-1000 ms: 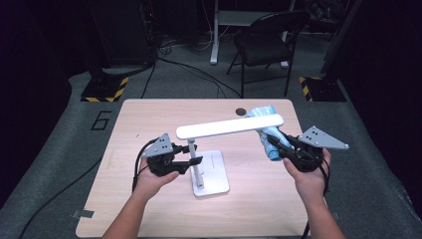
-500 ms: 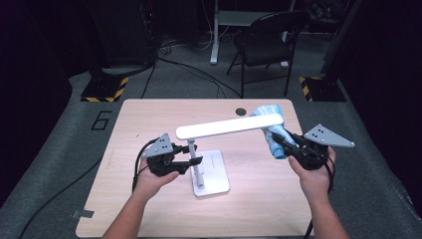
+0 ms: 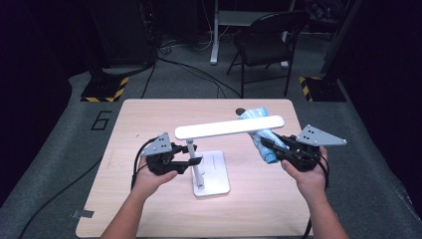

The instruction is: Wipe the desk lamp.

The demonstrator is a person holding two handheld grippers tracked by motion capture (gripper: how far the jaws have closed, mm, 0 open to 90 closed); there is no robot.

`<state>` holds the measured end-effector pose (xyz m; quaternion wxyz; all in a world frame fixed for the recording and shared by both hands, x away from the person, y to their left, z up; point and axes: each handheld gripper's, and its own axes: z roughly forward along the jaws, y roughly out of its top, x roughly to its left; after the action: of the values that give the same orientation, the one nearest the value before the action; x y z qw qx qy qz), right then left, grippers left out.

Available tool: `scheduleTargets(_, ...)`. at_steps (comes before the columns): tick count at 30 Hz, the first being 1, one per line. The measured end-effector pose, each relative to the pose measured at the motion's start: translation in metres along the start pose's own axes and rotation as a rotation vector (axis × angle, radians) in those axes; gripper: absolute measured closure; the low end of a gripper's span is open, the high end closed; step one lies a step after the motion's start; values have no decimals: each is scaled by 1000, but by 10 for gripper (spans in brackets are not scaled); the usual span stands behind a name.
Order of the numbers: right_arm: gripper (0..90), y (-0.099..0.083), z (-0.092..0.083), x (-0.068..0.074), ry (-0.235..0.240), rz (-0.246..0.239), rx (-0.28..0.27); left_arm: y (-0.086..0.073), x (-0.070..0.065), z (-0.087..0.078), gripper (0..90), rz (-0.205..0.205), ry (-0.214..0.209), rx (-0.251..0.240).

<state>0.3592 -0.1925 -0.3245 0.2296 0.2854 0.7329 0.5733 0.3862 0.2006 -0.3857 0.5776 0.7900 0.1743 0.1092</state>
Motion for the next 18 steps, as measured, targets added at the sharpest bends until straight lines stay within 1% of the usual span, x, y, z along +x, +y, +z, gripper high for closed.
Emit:
scheduleTargets(3,721,-1,-3,-2,22,4,-7,0,1,0,530,5,-14,3)
scheduleTargets(4,721,-1,-4,-3,17,5,-7,1,1,0,531,10,-19,6)
scheduleTargets(5,721,-2,-6,-4,22,1,-8,1,1,1,531,7,-18,6)
scheduleTargets(7,721,-4,-9,-7,17,2,-8,1,2,2,530,4,-31,1)
scheduleTargets(14,720,-9,-27,-18,-27,28,-15,1,5,2,529,6,-48,2)
scheduleTargets(16,720,-11,-31,-21,-39,32,-16,1,5,2,529,5,-47,-2)
scheduleTargets(18,720,-12,-33,-22,-46,34,-17,1,5,2,528,4,-50,-1)
